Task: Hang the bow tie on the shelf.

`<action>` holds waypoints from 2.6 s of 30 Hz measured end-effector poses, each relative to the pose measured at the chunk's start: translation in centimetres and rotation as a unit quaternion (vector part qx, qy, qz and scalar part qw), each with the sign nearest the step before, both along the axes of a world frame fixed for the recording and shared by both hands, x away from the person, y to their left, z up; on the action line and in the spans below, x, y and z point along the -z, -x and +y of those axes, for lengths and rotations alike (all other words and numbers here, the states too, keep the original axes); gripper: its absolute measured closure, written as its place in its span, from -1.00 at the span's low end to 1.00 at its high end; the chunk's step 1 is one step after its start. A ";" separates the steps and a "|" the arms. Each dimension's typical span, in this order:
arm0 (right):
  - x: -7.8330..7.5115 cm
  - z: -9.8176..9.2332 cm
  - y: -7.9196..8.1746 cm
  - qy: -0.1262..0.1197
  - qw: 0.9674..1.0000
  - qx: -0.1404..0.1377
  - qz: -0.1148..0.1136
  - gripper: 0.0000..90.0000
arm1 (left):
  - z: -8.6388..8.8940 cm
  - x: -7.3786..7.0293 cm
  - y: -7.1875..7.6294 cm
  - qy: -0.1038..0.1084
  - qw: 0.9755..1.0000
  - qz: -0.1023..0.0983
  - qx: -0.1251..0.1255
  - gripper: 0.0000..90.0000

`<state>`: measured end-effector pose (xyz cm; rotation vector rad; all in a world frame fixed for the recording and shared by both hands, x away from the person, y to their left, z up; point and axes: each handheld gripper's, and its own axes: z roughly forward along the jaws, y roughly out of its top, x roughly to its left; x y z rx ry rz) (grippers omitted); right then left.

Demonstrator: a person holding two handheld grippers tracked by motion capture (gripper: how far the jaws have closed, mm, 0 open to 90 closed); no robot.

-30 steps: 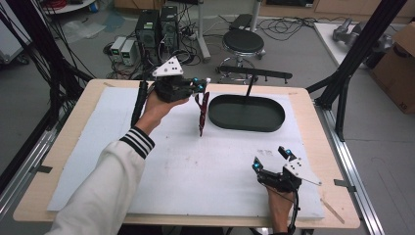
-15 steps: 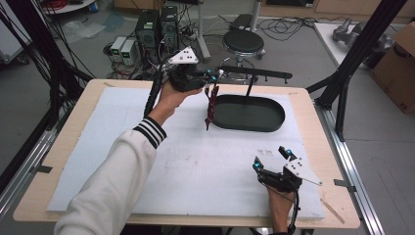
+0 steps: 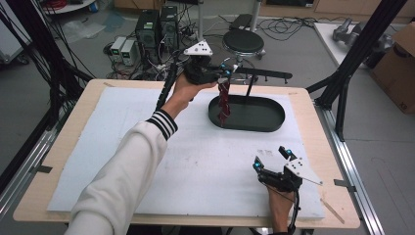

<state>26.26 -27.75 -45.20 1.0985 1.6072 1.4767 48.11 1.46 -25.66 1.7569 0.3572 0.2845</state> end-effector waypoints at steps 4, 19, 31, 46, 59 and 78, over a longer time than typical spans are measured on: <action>0.0 0.0 0.0 0.000 1.000 0.000 -0.001 -0.93 | -0.3 0.6 -0.9 0.003 1.000 0.006 -0.005 0.95; 0.0 0.0 0.0 0.002 1.000 0.001 -0.001 -0.93 | -0.5 2.9 -3.7 0.016 0.999 0.033 -0.020 0.95; 0.0 0.0 0.0 0.005 1.000 0.000 -0.003 -0.93 | -0.1 3.7 -4.7 0.012 0.998 0.034 -0.051 0.95; 0.0 0.1 0.0 0.005 1.000 0.000 -0.004 -0.93 | 1.4 5.6 -5.2 0.000 0.993 0.053 -0.102 0.94; 0.0 0.0 0.0 -0.001 1.000 0.000 0.000 -0.93 | 3.0 6.6 -5.2 -0.016 0.989 0.080 -0.125 0.86; 0.0 0.0 0.2 -0.001 1.000 0.001 -0.009 -0.93 | 7.2 7.9 -2.0 -0.012 0.991 0.065 -0.117 -0.85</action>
